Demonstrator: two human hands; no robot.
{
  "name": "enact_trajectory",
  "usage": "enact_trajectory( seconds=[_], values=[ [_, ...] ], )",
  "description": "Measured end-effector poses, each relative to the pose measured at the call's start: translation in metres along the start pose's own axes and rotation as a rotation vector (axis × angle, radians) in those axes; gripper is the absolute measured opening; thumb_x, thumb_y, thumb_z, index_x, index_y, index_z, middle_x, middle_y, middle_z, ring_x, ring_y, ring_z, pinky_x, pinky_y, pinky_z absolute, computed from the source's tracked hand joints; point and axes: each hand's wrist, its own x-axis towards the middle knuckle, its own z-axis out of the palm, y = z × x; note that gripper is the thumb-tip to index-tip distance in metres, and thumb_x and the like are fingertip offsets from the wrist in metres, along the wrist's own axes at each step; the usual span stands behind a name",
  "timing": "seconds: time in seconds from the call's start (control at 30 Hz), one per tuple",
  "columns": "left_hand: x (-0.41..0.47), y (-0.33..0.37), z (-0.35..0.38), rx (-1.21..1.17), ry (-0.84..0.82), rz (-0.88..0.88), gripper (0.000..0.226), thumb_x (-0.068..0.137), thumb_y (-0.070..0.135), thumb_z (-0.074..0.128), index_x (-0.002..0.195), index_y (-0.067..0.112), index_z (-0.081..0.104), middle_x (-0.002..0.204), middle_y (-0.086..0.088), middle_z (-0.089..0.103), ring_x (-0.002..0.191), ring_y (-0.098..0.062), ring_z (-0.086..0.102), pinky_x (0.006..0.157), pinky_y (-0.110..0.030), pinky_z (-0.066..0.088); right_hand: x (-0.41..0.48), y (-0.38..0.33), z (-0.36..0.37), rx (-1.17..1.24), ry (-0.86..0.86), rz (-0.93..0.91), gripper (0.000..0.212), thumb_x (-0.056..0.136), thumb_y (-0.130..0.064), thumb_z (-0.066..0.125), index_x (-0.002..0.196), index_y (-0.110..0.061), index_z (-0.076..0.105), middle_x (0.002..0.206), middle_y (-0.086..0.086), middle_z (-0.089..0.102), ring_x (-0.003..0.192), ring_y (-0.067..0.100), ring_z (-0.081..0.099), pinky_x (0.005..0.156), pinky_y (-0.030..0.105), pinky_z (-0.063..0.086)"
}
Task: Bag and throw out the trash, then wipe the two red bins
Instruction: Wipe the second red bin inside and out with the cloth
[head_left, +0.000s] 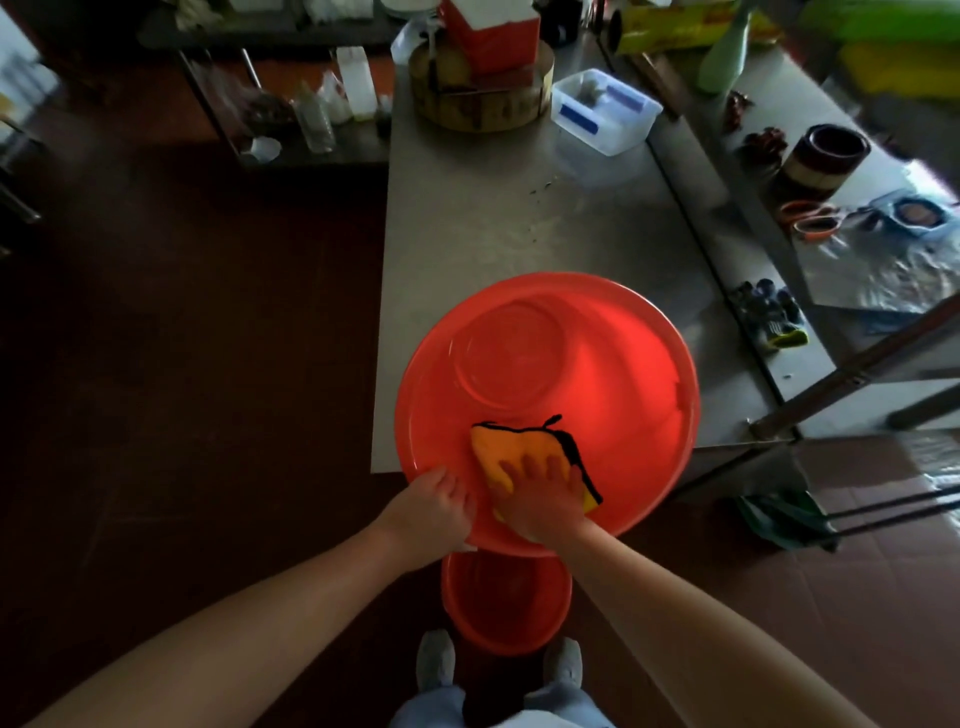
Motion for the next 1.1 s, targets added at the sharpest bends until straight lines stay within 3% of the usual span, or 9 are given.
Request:
enact_trajectory(
  seconds=[0.2,0.33,0.47,0.6,0.77,0.93,1.1],
  values=[
    [-0.002,0.001,0.000,-0.004,0.006,0.011,0.058,0.099,0.062,0.040,0.103,0.013,0.070,0.104,-0.011,0.073,0.095,-0.028,0.069,0.096,-0.040,0.051,0.004,0.057,-0.022,-0.277,0.109,-0.035,0.058,0.098,-0.059,0.029,0.152,-0.038,0.040,0.166,0.006,0.025,0.155,0.034,0.010,0.122,0.058,-0.005],
    [0.006,0.002,-0.006,0.002,0.018,-0.013,0.061,0.090,0.073,0.049,0.087,0.016,0.071,0.085,-0.005,0.073,0.077,-0.023,0.069,0.082,-0.034,0.054,0.005,0.076,-0.040,-0.434,0.049,0.011,0.062,0.101,-0.060,0.021,0.157,-0.036,0.032,0.169,0.008,0.012,0.156,0.036,-0.003,0.120,0.060,-0.013],
    [0.013,-0.002,-0.010,0.027,0.046,-0.021,0.061,0.081,0.078,0.057,0.074,0.019,0.070,0.071,0.000,0.069,0.065,-0.019,0.064,0.071,-0.030,0.052,-0.010,0.046,-0.025,-0.239,-0.010,0.075,0.062,0.100,-0.058,0.019,0.158,-0.036,0.026,0.170,0.006,0.008,0.155,0.037,-0.006,0.118,0.063,-0.015],
    [0.011,0.000,-0.006,0.049,0.001,-0.006,0.053,0.081,0.071,0.063,0.080,0.019,0.072,0.077,-0.001,0.071,0.070,-0.021,0.066,0.074,-0.031,0.052,-0.027,0.020,0.002,-0.066,-0.020,0.032,0.064,0.098,-0.062,0.017,0.157,-0.039,0.021,0.168,0.001,0.012,0.154,0.035,0.004,0.118,0.063,-0.005],
    [0.007,-0.001,-0.009,0.070,-0.007,0.003,0.052,0.083,0.069,0.062,0.082,0.018,0.072,0.079,-0.002,0.072,0.072,-0.021,0.067,0.075,-0.031,0.054,-0.033,0.049,0.000,-0.154,0.067,-0.022,0.061,0.098,-0.061,0.015,0.156,-0.043,0.025,0.168,0.000,0.016,0.155,0.029,0.007,0.120,0.056,-0.002],
    [0.009,-0.001,-0.022,0.056,0.007,0.020,0.048,0.092,0.063,0.052,0.086,0.019,0.070,0.084,0.000,0.074,0.076,-0.018,0.069,0.081,-0.031,0.054,-0.026,0.083,-0.025,-0.294,0.099,0.017,0.067,0.095,-0.063,0.019,0.156,-0.036,0.030,0.170,0.006,0.012,0.156,0.031,-0.002,0.120,0.054,-0.015],
    [0.013,0.001,-0.018,0.051,-0.007,0.029,0.060,0.097,0.065,0.040,0.100,0.011,0.067,0.099,-0.008,0.072,0.091,-0.026,0.067,0.089,-0.036,0.049,-0.043,0.053,-0.010,-0.176,0.049,0.036,0.074,0.090,-0.073,0.018,0.157,-0.041,0.023,0.169,0.001,0.013,0.155,0.036,-0.002,0.116,0.060,-0.013]
  ],
)
